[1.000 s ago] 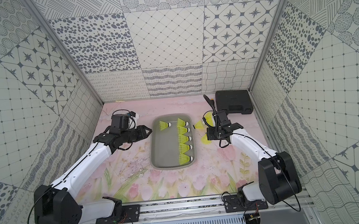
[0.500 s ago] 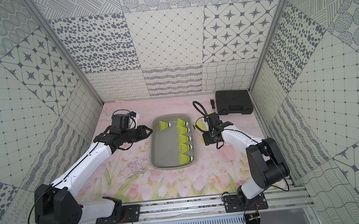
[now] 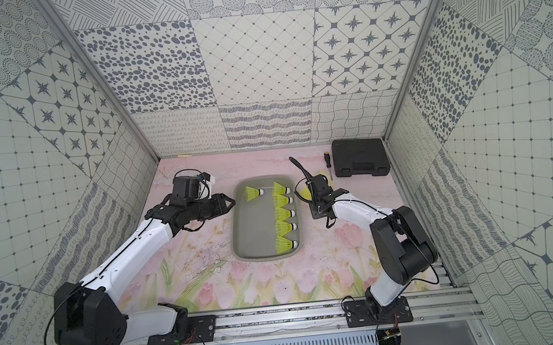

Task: Put the shuttlecocks into the storage box
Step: Pick up the shuttlecock at the center of the board.

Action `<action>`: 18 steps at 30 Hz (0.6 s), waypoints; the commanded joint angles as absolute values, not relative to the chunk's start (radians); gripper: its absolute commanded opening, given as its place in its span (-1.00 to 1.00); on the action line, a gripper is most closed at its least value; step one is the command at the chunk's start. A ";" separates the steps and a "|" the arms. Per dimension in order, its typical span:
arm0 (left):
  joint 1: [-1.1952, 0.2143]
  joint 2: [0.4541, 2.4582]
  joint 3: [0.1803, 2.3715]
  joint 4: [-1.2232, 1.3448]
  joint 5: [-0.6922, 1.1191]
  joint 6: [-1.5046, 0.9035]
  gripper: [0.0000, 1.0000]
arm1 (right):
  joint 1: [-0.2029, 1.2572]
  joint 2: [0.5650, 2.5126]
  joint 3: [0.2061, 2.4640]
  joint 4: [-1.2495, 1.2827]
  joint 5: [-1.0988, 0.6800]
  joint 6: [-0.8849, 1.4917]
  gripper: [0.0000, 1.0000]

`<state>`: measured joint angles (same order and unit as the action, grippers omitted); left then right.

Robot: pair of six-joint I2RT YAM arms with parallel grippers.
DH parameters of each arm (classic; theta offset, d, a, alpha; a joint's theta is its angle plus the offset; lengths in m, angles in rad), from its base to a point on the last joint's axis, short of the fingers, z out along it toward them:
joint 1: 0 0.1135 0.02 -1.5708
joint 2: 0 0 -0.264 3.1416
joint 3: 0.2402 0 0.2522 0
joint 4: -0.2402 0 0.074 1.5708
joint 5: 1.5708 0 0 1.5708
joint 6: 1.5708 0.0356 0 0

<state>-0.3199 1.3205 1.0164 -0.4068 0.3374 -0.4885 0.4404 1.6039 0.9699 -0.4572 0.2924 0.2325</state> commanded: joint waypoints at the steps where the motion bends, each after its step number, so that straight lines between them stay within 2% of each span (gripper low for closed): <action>1: -0.309 1.321 1.010 -0.362 0.360 -0.488 -0.04 | 0.452 1.529 0.928 -0.500 0.418 0.371 -0.80; 11: -0.311 1.312 0.991 -0.333 0.391 -0.495 -0.04 | 0.538 1.360 0.868 -0.781 0.552 0.669 -0.80; 18: -0.311 1.298 0.974 -0.330 0.404 -0.492 -0.04 | 0.572 1.346 0.832 -0.847 0.562 0.736 -0.72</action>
<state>-0.3199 1.3132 0.9806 -0.3687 0.3691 -0.4915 0.5621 1.3579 0.8448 -0.8028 0.5354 0.6746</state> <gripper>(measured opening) 0.481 0.134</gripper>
